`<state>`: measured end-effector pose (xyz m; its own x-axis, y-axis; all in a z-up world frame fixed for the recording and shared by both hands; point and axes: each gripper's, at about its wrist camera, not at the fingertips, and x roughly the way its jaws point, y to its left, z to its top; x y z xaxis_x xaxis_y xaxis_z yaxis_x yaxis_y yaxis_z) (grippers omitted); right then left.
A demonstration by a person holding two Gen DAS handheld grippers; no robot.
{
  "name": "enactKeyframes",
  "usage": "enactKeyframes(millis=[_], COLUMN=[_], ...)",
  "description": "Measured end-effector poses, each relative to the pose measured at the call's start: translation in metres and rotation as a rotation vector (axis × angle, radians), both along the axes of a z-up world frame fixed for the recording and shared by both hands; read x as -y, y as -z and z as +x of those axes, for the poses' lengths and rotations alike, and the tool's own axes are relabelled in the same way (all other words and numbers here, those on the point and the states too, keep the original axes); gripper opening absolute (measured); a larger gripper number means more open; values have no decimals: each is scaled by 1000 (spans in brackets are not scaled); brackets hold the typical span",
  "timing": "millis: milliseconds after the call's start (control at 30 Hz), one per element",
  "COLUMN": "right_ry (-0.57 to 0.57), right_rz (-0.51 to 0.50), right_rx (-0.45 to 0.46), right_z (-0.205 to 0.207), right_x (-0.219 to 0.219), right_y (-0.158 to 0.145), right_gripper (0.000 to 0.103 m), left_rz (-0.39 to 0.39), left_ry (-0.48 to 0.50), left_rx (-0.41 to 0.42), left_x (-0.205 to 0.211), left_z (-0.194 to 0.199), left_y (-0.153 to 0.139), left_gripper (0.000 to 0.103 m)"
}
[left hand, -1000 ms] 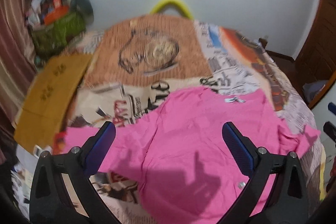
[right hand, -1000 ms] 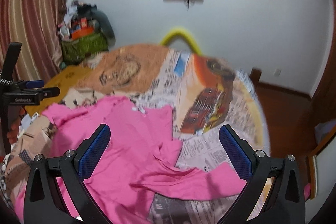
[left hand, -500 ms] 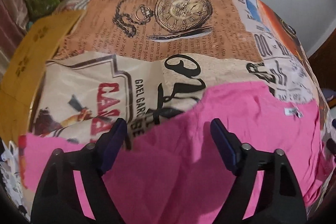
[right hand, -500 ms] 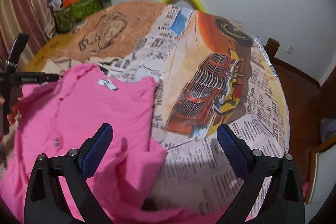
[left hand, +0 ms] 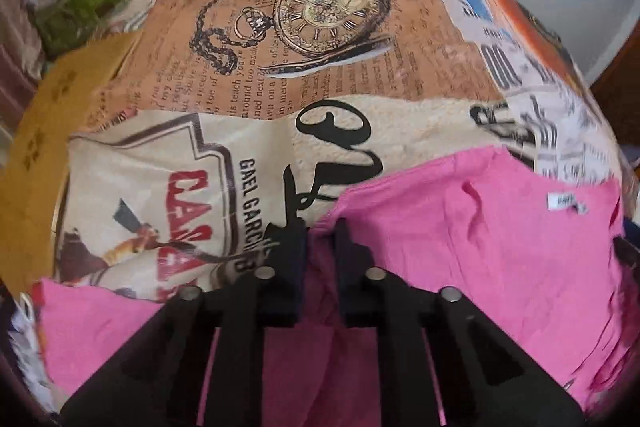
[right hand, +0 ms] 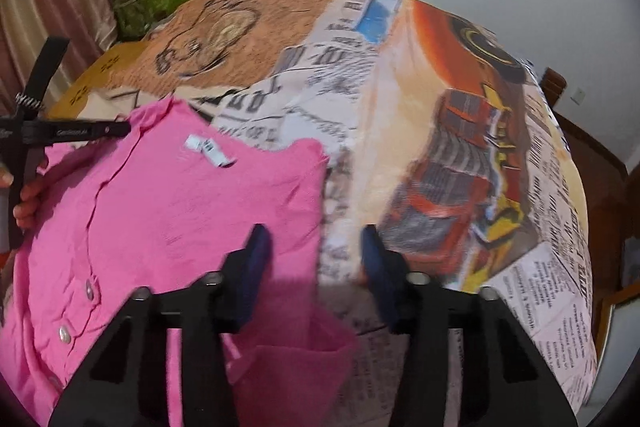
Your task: Fold small clothes
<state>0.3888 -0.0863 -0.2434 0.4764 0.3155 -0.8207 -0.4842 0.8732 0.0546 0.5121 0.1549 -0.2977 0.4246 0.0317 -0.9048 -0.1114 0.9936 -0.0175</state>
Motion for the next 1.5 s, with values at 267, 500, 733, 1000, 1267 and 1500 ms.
enactKeyframes(millis=[267, 500, 733, 1000, 1267, 1500], right_ry=[-27, 28, 81, 69, 56, 37], right_rz=[-31, -74, -119, -138, -15, 82], right_rx=[18, 83, 102, 129, 157, 128], right_z=[-3, 28, 60, 38, 3, -31], right_x=[1, 13, 9, 17, 11, -2], right_y=[-11, -29, -17, -25, -64, -65], right_gripper=[4, 3, 4, 30, 44, 49], left_rz=[84, 31, 59, 21, 38, 3], left_ry=[37, -3, -20, -46, -156, -206], left_rx=[52, 168, 21, 49, 138, 94], left_x=[3, 5, 6, -22, -83, -130], left_z=[-18, -10, 17, -20, -86, -145], left_y=[-27, -66, -14, -31, -87, -85], left_gripper=[6, 5, 8, 30, 56, 78])
